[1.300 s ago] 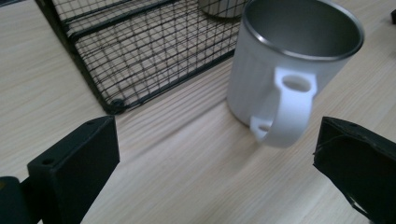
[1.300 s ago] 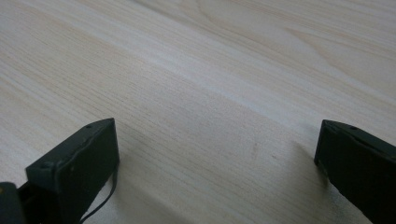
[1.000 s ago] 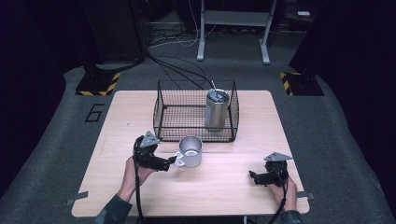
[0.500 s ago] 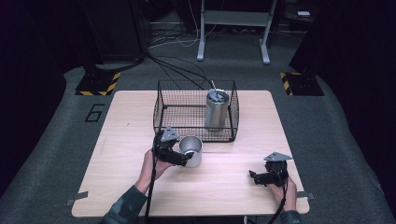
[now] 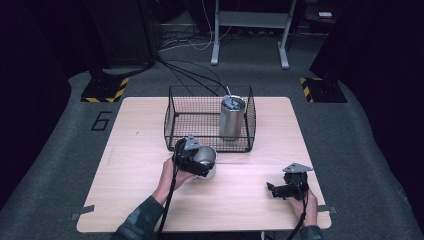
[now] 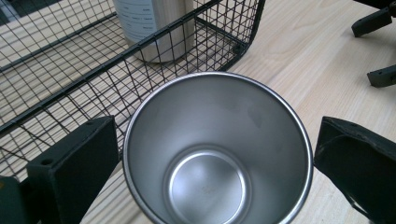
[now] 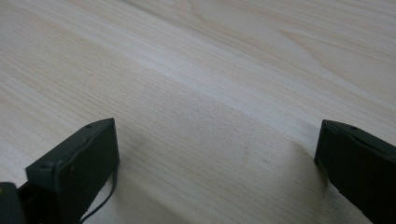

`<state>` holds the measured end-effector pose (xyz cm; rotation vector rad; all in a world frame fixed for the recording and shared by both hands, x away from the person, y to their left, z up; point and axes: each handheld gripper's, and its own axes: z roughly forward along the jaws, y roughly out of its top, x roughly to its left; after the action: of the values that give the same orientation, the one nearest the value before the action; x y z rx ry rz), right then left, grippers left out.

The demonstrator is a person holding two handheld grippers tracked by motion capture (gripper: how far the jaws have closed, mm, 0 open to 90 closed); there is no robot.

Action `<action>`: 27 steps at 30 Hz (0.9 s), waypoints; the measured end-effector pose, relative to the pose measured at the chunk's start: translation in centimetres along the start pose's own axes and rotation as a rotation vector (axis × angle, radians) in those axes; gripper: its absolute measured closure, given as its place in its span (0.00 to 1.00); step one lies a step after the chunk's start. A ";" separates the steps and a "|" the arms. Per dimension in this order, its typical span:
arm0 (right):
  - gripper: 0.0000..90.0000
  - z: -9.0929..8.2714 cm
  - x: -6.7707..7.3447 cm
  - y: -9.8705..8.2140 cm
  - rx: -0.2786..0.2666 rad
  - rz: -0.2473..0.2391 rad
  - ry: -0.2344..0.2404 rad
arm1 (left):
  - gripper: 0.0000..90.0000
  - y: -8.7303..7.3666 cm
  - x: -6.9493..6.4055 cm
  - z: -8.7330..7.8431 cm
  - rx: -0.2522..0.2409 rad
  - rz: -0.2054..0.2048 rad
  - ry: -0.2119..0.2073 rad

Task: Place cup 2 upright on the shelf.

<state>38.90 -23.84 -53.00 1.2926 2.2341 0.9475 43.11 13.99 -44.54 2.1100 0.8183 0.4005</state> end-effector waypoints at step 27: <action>0.00 0.0 0.0 0.0 0.000 -0.001 0.000 | 0.06 0.1 -0.1 1.4 0.029 -0.018 0.011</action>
<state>38.90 -23.84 -53.00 1.2919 2.2344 0.9473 43.85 13.01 -45.33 2.1278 0.8532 0.3932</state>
